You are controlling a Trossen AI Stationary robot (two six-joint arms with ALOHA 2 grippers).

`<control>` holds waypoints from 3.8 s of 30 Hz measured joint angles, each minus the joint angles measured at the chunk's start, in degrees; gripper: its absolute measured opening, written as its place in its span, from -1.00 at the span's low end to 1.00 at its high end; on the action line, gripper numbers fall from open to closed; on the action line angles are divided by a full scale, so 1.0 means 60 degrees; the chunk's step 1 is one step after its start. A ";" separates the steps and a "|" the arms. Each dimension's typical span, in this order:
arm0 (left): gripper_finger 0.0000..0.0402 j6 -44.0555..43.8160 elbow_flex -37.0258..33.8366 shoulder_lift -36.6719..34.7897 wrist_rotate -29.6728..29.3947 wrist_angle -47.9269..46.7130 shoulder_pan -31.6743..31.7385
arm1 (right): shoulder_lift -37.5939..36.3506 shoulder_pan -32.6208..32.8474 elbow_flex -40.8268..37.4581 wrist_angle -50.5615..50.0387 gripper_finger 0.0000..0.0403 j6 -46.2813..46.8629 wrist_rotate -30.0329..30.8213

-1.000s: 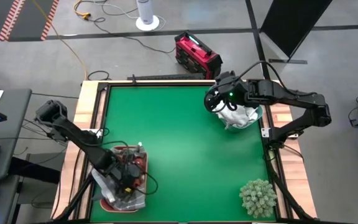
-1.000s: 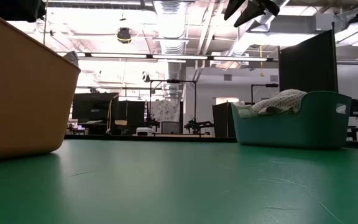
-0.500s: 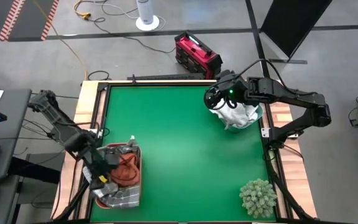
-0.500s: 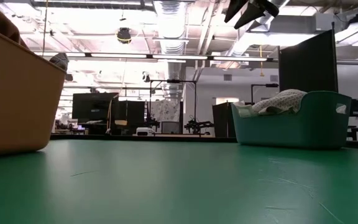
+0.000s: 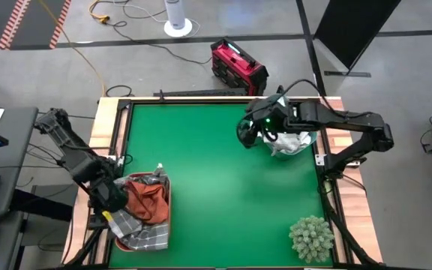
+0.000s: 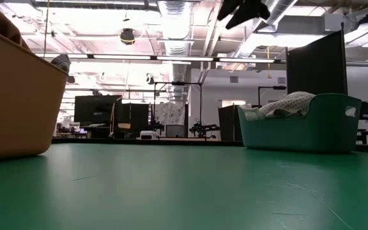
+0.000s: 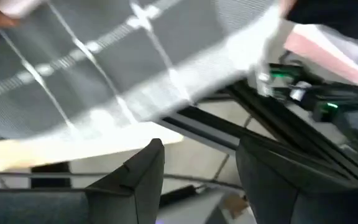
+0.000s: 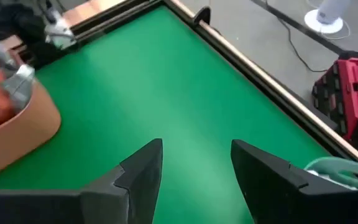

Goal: Sort towels by color in basket
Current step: Adjust the towels in the orange bin

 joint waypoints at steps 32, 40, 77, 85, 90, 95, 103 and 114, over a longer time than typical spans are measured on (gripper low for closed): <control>-0.06 0.2025 -0.0622 0.2652 -0.6717 0.0894 -0.1246 | 0.0155 0.0181 0.0016 0.1714 0.16 -0.1358 -0.3365; -0.06 0.1639 -0.0622 0.1960 -0.7039 0.1139 -0.0936 | 0.2445 0.1709 0.0002 0.2355 0.16 -0.2081 -0.4335; -0.06 0.5291 -0.3895 0.2326 -0.7460 0.8668 0.0817 | 0.8340 0.3183 0.2355 0.6453 -0.40 0.0981 -0.2493; -0.06 0.5463 -0.3315 0.1803 -0.6833 0.7877 0.1191 | 0.8327 0.3105 0.2355 0.6358 -0.40 0.1094 -0.2371; -0.06 0.5645 -0.2330 0.0969 -0.6631 0.6503 0.1232 | 0.8327 0.2980 0.2355 0.6449 -0.40 0.1212 -0.2080; -0.06 0.5633 -0.1415 0.0265 -0.6280 0.5032 0.1264 | 0.8327 0.2846 0.2359 0.6528 -0.40 0.1309 -0.1974; -0.06 0.4842 -0.0700 -0.0481 -0.4807 0.2654 0.1242 | 0.8277 0.2737 0.2359 0.6101 -0.40 0.1736 -0.2079; -0.06 0.3593 -0.0533 -0.0722 -0.7213 0.1354 0.0469 | 0.7857 0.2677 0.2365 0.6047 -0.40 0.1835 -0.2142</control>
